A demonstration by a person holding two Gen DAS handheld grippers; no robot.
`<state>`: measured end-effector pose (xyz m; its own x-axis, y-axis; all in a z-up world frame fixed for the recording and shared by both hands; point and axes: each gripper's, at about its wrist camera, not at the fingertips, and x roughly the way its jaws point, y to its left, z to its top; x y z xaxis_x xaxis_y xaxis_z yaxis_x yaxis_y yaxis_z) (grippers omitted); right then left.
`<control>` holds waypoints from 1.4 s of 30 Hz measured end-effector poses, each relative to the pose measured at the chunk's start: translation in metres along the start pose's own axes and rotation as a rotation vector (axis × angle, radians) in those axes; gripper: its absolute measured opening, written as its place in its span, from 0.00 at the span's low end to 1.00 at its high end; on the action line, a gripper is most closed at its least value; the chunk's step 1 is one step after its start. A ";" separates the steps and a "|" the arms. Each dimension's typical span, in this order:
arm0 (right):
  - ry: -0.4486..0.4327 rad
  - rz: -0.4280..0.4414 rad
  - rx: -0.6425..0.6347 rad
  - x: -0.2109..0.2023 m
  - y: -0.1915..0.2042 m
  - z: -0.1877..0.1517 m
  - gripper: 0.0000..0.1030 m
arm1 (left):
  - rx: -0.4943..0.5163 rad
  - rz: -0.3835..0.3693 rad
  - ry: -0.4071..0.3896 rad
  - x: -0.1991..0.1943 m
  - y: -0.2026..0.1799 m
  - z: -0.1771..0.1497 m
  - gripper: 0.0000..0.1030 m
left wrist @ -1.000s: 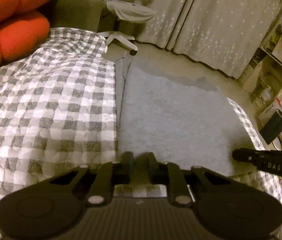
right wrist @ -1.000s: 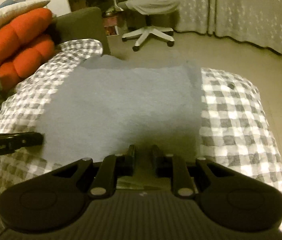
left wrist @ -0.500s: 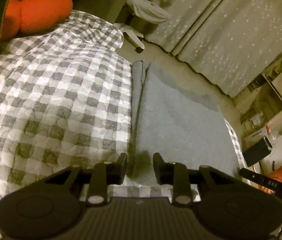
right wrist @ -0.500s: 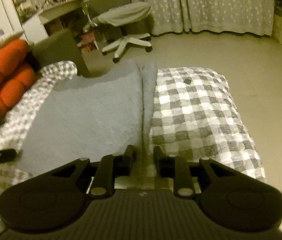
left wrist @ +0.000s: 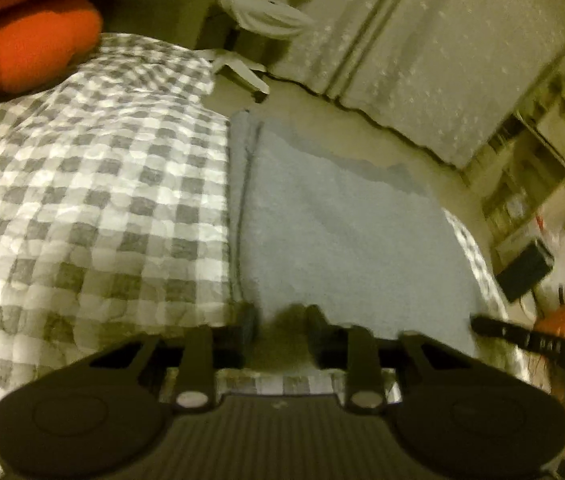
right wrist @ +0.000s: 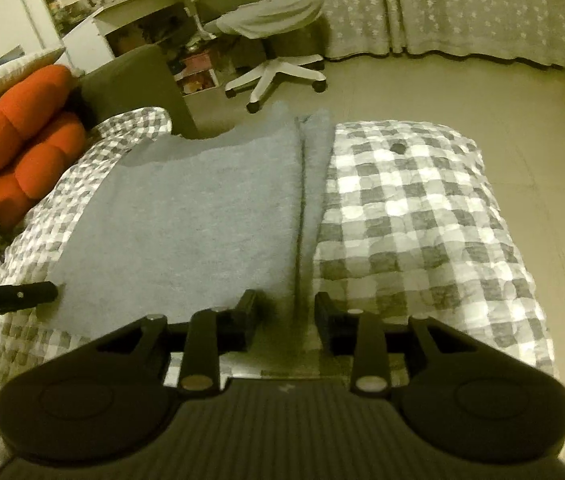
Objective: Fold clothes
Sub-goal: 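Hold both grippers open at the folded edge of the sweater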
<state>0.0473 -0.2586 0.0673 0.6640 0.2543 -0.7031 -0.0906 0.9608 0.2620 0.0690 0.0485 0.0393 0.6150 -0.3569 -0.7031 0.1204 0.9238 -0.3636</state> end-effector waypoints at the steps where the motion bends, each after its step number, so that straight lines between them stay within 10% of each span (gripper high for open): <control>1: -0.002 -0.003 0.000 0.000 0.001 0.000 0.24 | -0.002 0.003 -0.001 0.000 0.001 0.000 0.12; 15: -0.069 -0.020 -0.009 -0.016 0.005 0.003 0.05 | 0.044 -0.001 -0.017 -0.021 -0.001 -0.001 0.05; 42: -0.008 -0.049 -0.025 -0.006 0.004 -0.002 0.12 | 0.071 0.047 0.008 0.002 -0.005 0.000 0.09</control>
<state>0.0417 -0.2564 0.0715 0.6739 0.2057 -0.7096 -0.0757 0.9746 0.2106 0.0693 0.0436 0.0396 0.6148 -0.3133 -0.7237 0.1464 0.9471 -0.2857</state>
